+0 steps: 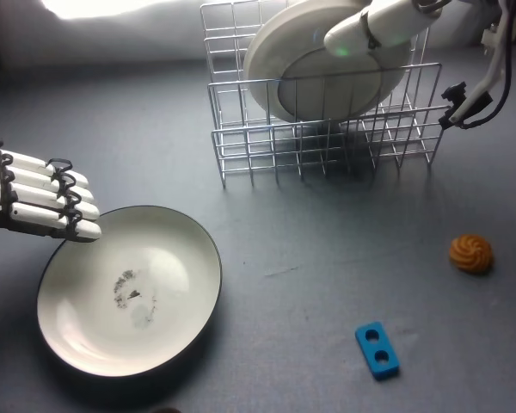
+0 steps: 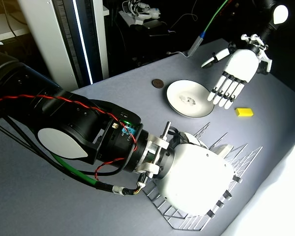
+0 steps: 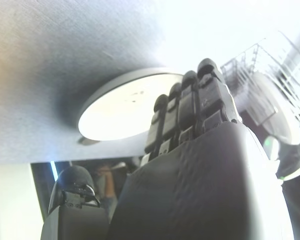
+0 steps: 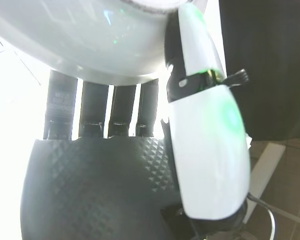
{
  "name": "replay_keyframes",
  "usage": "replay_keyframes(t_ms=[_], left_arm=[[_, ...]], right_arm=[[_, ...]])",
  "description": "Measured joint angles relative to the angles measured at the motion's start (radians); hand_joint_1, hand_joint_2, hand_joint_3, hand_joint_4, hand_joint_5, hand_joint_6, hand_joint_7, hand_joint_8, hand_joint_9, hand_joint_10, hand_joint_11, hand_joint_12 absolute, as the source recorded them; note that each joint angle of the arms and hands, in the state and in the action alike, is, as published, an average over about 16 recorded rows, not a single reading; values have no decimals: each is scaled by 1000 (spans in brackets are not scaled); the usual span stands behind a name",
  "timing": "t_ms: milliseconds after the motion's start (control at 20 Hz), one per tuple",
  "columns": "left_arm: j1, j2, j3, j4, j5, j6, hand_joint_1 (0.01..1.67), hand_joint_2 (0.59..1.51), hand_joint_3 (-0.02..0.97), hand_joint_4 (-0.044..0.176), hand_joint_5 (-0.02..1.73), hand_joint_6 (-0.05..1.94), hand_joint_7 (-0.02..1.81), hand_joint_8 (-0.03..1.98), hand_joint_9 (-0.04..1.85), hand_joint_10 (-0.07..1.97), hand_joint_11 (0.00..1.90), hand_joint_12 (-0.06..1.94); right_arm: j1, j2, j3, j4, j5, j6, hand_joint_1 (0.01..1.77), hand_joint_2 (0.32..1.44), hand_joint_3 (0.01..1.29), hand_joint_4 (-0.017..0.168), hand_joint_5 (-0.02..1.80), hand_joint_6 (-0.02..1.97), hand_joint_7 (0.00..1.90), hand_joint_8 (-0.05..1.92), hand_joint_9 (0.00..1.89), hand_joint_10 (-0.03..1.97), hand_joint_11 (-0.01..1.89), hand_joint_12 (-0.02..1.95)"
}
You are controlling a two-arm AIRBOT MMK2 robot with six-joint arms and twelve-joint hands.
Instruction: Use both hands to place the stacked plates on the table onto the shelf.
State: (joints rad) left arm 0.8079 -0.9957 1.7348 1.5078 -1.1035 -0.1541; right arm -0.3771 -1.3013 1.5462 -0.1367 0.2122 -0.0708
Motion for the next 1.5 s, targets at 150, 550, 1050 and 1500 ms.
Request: replay_keyframes(t_ms=[150,550,1050,1500], left_arm=[[5,0,0,0,4,1,19,1057,15,-1,41,17,31,0,21,7,21,-11],[15,0,0,0,12,4,19,1050,14,-1,44,17,37,0,23,7,20,-11],[22,-2,0,-2,17,7,19,1047,14,-1,41,18,24,-3,20,7,19,-11],[26,-5,2,-3,20,9,19,1053,15,0,37,18,7,-7,20,7,18,-12]], right_arm=[[2,1,0,-3,-1,1,1183,1007,10,-6,944,374,1099,135,1110,104,866,1304],[12,5,-2,-14,5,-8,1130,988,10,-4,947,70,1048,22,1086,34,755,1254],[44,23,-10,-49,43,-45,1081,987,11,-4,859,36,945,20,995,18,563,1226],[99,76,-134,-174,87,-172,1047,982,11,-4,799,31,917,20,967,15,508,1218]])
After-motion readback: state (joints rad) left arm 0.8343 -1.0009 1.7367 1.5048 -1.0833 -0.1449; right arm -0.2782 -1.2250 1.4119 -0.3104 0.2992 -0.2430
